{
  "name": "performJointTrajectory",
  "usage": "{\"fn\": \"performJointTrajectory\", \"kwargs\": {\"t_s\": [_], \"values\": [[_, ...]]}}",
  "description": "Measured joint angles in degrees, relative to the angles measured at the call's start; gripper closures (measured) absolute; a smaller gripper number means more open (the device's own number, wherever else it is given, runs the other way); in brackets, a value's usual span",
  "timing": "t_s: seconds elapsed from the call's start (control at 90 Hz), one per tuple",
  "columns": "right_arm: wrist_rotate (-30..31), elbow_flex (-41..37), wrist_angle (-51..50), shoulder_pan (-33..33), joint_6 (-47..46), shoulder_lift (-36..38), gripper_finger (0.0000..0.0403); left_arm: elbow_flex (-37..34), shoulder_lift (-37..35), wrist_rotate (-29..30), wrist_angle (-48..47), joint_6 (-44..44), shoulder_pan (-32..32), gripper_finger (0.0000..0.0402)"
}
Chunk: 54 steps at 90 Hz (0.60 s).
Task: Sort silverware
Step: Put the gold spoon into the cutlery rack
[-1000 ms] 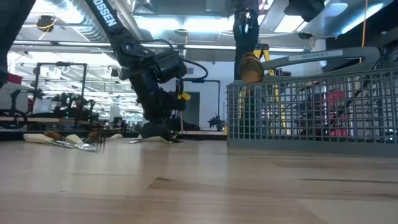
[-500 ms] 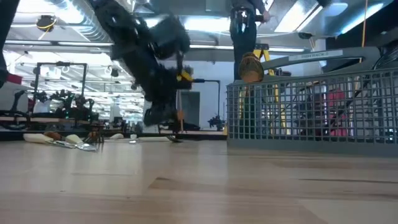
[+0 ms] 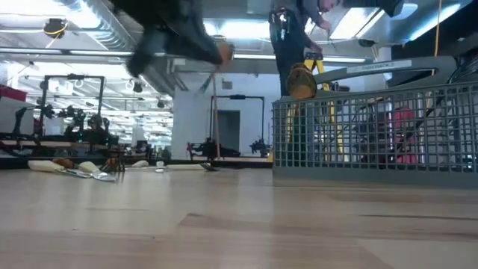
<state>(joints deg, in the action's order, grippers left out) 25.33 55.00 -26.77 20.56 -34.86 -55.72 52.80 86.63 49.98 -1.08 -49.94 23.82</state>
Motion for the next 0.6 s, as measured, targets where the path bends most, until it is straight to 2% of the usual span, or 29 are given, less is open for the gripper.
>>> {"fn": "performJointTrajectory", "kwargs": {"t_s": [0.067, 0.156, 0.367, 0.489, 0.6], "values": [[-1.45, 0.0, 2.88, 0.01, -0.63, -2.2, 0.0072, 0.0, 0.93, 1.83, 3.03, -10.83, 3.04, 0.0401], [-5.8, 0.0, 4.78, -0.13, 0.0, -5.13, 0.0072, -0.07, 2.42, 5.0, 9.86, -21.04, 6.07, 0.0401], [-15.3, -0.07, 5.73, -1.9, 3.85, -10.35, 0.0072, -0.02, 7.16, 5.76, 25.46, -42.89, 9.76, 0.0401], [-16.53, -3.21, 12.94, -1.85, 5.41, -9.65, 0.0072, 0.27, 9.09, 5.06, 30.68, -46.08, 9.72, 0.0401], [-16.5, -8.95, 23.53, -2.08, 5.15, -8.21, 0.0072, 0.97, 10.59, 4.49, 30.88, -46.2, 9.29, 0.0401]]}}
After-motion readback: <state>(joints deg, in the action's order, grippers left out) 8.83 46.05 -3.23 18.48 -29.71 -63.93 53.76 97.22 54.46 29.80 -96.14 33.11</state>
